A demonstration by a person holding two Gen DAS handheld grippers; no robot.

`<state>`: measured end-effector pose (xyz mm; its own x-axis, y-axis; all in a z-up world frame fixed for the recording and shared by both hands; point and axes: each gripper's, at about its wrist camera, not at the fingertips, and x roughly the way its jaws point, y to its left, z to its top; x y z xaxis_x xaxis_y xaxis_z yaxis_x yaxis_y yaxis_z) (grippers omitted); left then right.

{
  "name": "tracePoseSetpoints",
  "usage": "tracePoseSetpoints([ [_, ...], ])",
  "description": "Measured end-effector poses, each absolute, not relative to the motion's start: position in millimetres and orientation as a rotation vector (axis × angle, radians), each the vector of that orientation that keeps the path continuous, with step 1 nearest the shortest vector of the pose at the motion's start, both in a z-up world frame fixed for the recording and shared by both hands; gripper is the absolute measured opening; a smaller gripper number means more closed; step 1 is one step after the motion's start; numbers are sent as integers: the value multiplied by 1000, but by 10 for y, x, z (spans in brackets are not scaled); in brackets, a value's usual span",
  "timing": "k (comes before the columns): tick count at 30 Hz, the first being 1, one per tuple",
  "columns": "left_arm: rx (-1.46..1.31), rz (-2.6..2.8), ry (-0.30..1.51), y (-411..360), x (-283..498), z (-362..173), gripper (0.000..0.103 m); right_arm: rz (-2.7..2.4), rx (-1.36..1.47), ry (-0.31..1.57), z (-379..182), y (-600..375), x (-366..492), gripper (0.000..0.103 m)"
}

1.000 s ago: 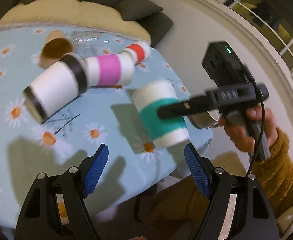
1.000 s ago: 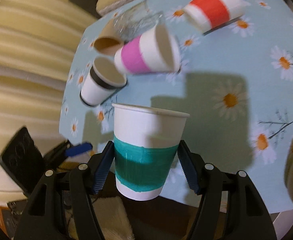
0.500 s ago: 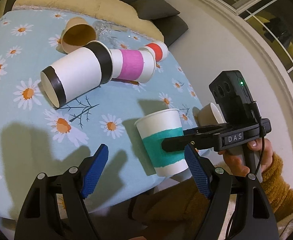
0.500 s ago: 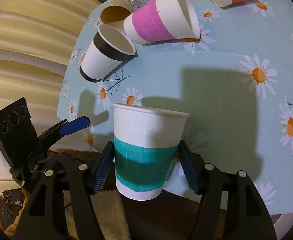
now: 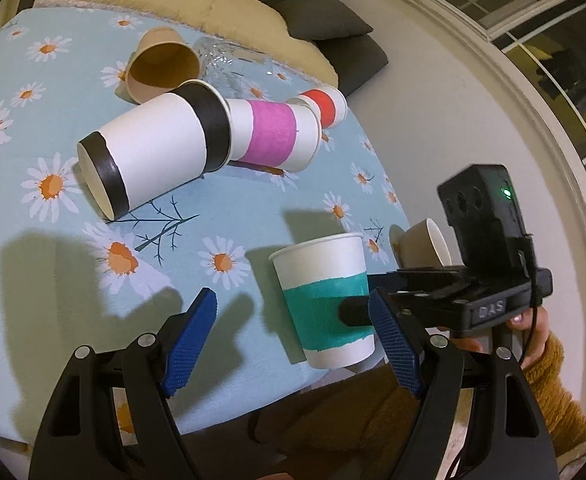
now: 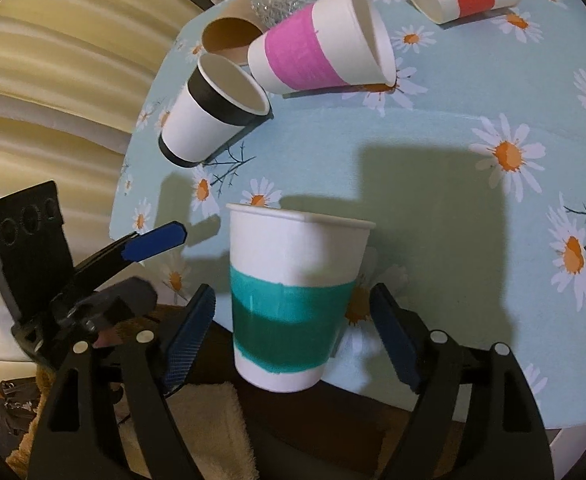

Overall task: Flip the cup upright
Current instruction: 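Lift the teal-banded cup with the right gripper and rotate it upright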

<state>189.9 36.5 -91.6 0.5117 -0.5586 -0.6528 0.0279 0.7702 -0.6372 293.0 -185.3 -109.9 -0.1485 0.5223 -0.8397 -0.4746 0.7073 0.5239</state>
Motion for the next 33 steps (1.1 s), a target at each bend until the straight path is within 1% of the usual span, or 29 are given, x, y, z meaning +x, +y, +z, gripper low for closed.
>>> tracePoseSetpoints([
  [11, -634, -347, 1064, 118, 2047, -890, 77, 885, 79, 1435, -823, -2298, 2750, 79],
  [15, -588, -279, 1103, 5, 2099, -858, 77, 898, 103, 1424, -780, -2470, 2693, 79],
  [22, -562, -213, 1197, -233, 2252, -877, 77, 929, 130, 1415, -876, -2642, 2580, 79],
  [33, -436, -78, 1318, -547, 2459, -957, 77, 994, 210, 1424, -1012, -2797, 2500, 79],
])
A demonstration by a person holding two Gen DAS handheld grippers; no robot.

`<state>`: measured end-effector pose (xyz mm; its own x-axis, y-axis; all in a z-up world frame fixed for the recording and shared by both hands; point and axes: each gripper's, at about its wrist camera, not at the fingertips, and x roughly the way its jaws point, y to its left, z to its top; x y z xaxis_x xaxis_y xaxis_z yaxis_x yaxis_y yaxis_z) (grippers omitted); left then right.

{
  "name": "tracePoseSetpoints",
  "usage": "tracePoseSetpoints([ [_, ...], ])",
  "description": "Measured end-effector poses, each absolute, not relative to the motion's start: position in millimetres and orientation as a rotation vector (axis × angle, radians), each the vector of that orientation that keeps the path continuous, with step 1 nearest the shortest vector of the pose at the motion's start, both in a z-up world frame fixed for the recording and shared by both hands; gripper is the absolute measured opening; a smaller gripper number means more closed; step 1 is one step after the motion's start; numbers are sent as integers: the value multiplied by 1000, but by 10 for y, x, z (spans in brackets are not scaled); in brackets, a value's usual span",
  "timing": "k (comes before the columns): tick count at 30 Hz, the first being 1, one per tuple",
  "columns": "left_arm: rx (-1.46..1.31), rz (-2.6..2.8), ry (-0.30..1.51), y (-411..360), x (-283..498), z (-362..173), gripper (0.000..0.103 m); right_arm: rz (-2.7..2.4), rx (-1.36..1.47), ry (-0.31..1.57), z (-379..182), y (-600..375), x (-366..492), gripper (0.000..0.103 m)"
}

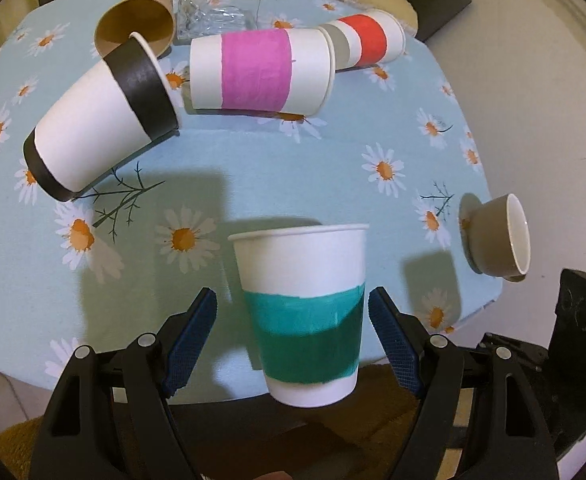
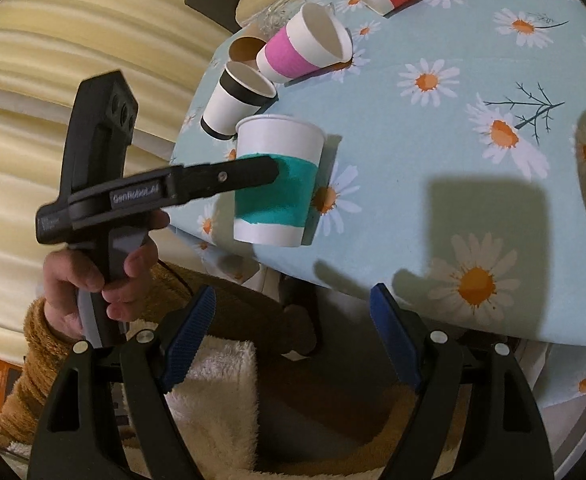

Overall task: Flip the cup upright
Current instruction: 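Lift the teal-banded cup with the right gripper and rotate it upright, then carry the upright teal-banded cup with the right gripper and lower it onto the tablecloth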

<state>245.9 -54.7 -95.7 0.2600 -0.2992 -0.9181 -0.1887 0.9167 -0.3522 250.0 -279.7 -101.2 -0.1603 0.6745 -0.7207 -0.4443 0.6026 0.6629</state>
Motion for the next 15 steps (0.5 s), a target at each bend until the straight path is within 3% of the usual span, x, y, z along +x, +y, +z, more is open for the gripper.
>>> tracePoseSetpoints([
  [7, -367, -43, 1368, -755, 2548, -1026, 74, 1021, 232, 1420, -1028, -2832, 2489, 79],
  [10, -332, -31, 1367, -812, 2566, -1019, 63, 1021, 242, 1430, -1058, -2871, 2495, 79],
  [15, -318, -22, 1372, -814, 2590, -1025, 64, 1033, 264, 1430, -1054, -2896, 2507, 79],
])
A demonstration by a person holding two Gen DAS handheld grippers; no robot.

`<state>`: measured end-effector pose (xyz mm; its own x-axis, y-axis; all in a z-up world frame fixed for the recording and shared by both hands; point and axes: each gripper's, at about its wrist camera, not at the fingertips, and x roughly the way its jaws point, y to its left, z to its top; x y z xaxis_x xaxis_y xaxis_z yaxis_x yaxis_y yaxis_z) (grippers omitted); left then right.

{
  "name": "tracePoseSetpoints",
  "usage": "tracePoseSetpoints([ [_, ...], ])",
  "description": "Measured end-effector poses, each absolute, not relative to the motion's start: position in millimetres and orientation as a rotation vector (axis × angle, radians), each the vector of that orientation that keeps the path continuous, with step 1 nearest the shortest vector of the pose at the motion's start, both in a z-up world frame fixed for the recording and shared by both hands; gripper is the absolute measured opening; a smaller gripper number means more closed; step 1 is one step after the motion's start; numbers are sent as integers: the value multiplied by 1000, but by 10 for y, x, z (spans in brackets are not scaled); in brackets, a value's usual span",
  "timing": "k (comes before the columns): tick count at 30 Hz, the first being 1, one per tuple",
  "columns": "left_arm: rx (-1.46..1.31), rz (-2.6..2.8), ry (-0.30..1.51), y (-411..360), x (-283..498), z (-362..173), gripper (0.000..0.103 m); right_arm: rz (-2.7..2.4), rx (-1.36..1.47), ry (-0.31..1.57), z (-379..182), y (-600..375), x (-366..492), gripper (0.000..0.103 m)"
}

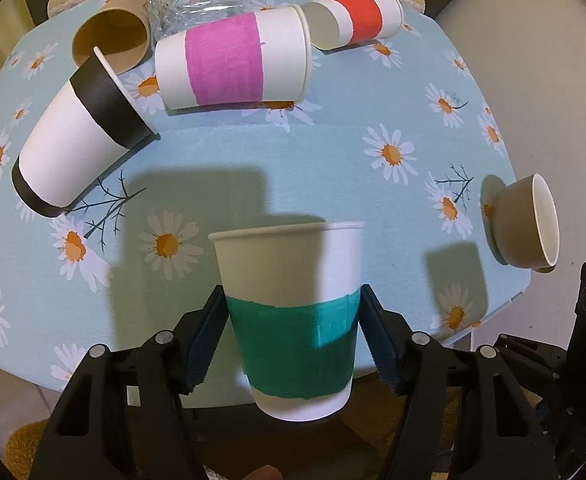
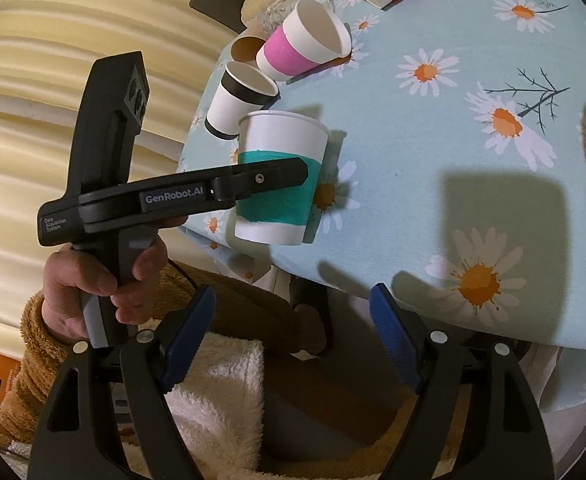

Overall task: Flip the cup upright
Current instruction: 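Carry the upright teal-banded cup with the right gripper and lower it onto the tablecloth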

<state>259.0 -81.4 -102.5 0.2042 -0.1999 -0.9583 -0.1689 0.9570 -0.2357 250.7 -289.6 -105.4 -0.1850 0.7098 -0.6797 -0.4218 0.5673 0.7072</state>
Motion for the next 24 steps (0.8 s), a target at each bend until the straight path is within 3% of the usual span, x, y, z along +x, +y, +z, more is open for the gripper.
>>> tracePoseSetpoints([
  [11, -321, -19, 1326, -774, 2558, -885, 63, 1030, 267, 1403, -1000, -2924, 2481, 79],
  [24, -305, 55, 1025, -621, 2088, -513, 63, 1015, 232, 1401, -928, -2860, 2368, 79],
])
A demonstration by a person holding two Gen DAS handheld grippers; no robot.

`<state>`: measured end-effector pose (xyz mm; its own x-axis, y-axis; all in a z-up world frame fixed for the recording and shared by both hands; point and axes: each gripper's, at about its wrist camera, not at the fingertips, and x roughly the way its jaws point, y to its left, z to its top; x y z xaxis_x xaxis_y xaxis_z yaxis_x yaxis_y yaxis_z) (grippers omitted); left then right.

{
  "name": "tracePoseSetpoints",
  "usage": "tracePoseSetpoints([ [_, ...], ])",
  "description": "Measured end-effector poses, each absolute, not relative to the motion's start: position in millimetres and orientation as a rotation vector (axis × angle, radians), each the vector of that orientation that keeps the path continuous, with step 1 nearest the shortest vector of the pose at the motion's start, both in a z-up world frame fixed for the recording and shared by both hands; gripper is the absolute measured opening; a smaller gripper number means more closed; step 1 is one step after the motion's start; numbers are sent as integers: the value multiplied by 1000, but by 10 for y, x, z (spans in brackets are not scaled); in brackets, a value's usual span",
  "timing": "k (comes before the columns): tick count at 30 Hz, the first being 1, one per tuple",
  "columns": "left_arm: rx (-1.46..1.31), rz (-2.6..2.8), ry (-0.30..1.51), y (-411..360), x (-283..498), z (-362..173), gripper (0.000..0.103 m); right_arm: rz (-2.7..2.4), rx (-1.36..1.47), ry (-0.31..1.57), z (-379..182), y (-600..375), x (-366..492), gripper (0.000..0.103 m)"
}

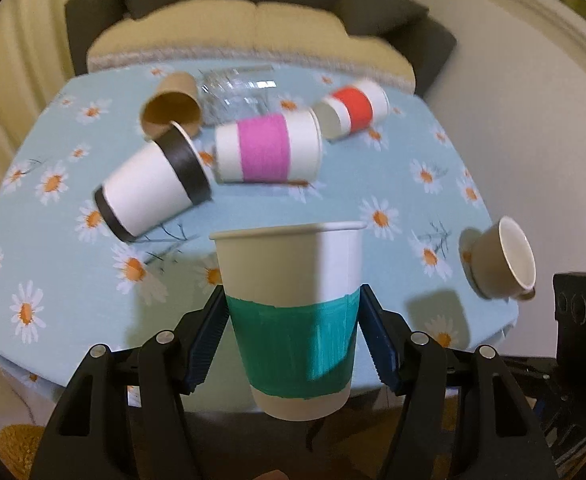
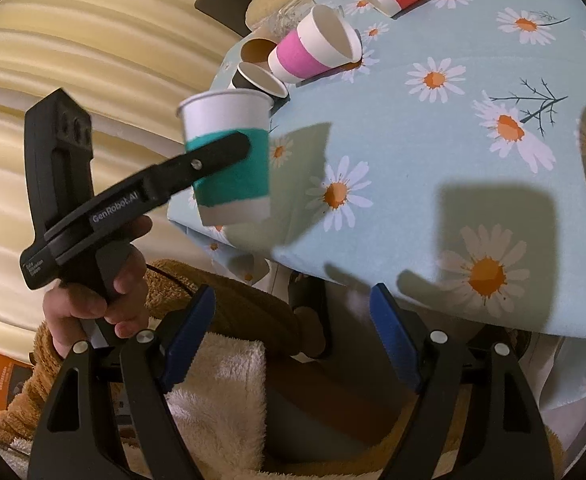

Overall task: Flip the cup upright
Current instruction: 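Carry the upright teal-banded cup with the right gripper and lower it onto the tablecloth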

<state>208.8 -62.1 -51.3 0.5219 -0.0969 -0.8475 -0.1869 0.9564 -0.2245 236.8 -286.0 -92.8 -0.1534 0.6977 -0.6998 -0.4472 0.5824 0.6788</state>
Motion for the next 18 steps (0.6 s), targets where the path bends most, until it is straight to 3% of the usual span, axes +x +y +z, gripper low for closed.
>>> tracePoseSetpoints([
  [18, -124, 185, 522, -876, 1589, -386, 63, 959, 215, 1375, -913, -2976, 2329, 79],
])
